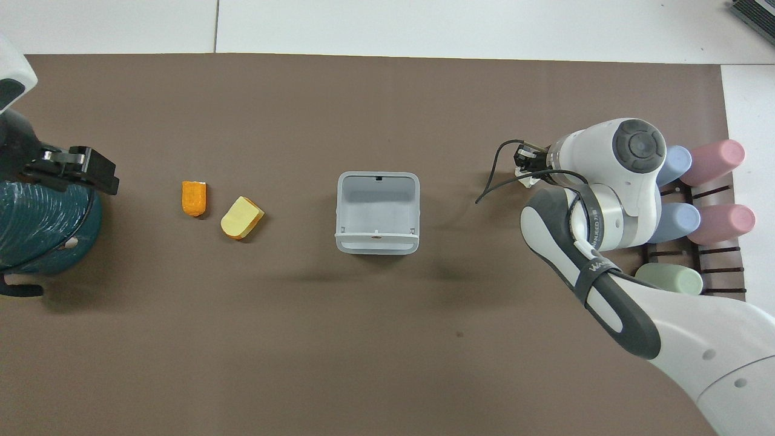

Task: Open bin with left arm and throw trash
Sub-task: 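Carry the crumpled paper over the open bin with the right gripper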

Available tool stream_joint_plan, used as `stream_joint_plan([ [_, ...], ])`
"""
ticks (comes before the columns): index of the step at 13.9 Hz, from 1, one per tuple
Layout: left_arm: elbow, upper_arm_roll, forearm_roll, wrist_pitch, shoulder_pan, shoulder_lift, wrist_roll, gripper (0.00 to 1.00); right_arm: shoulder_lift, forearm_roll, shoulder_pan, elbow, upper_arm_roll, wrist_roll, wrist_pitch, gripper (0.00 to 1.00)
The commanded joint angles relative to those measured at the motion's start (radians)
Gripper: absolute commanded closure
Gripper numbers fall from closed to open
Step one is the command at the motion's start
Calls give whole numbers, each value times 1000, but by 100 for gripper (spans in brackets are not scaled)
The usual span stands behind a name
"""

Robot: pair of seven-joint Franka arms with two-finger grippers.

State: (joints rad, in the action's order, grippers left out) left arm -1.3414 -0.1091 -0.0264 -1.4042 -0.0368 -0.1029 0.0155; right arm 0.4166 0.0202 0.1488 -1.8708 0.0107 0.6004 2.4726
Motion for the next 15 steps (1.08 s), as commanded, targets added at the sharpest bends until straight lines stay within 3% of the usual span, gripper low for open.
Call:
stream_joint_plan([
  [1, -47, 8, 17, -45, -5, 32, -17, 0, -1, -3, -5, 25, -3, 2, -27, 100],
  [3, -56, 8, 17, -59, -5, 34, -17, 0, -31, -5, -3, 64, -3, -1, -119, 100],
  [9, -90, 8, 17, -105, 3, 46, -26, 0, -223, -3, 47, 94, -14, -66, -352, 100],
  [12, -120, 9, 16, -134, 5, 58, -31, 0, -275, 26, 60, 99, -59, -71, -403, 100],
  [15, -122, 11, 16, -137, 5, 60, -31, 0, -263, 216, 84, 102, -92, -41, -330, 100],
])
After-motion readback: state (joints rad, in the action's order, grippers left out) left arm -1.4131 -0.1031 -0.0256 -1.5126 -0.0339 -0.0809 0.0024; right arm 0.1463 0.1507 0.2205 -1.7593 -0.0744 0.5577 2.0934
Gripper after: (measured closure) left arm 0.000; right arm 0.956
